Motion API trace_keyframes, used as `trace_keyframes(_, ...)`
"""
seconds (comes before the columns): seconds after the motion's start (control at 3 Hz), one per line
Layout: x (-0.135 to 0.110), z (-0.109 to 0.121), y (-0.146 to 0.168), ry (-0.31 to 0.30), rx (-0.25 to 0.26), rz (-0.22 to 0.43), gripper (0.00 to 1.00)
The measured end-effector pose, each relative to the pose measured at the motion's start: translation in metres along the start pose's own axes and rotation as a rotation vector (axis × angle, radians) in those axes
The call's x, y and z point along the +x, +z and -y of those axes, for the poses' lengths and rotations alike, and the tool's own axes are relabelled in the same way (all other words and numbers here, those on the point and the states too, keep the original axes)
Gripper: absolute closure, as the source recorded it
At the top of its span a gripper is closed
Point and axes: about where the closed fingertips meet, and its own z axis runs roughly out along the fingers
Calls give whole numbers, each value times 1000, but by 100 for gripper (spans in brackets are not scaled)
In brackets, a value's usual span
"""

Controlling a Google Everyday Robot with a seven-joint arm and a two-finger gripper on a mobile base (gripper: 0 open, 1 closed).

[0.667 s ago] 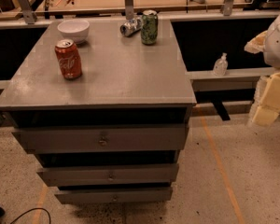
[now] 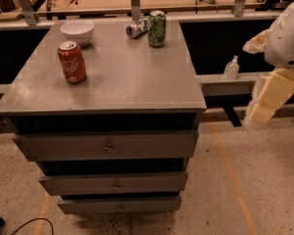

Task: Knock coke can over

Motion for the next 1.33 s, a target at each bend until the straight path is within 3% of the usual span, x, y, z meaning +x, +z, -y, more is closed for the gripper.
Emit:
trace_keyframes(0.33,-63,12,30,-67,-37,158,0)
trace_keyframes(1.0,-182,34,85,-133,-165,478,0)
trace_keyframes(1.33,-245,39,111,-186,-190,556,0)
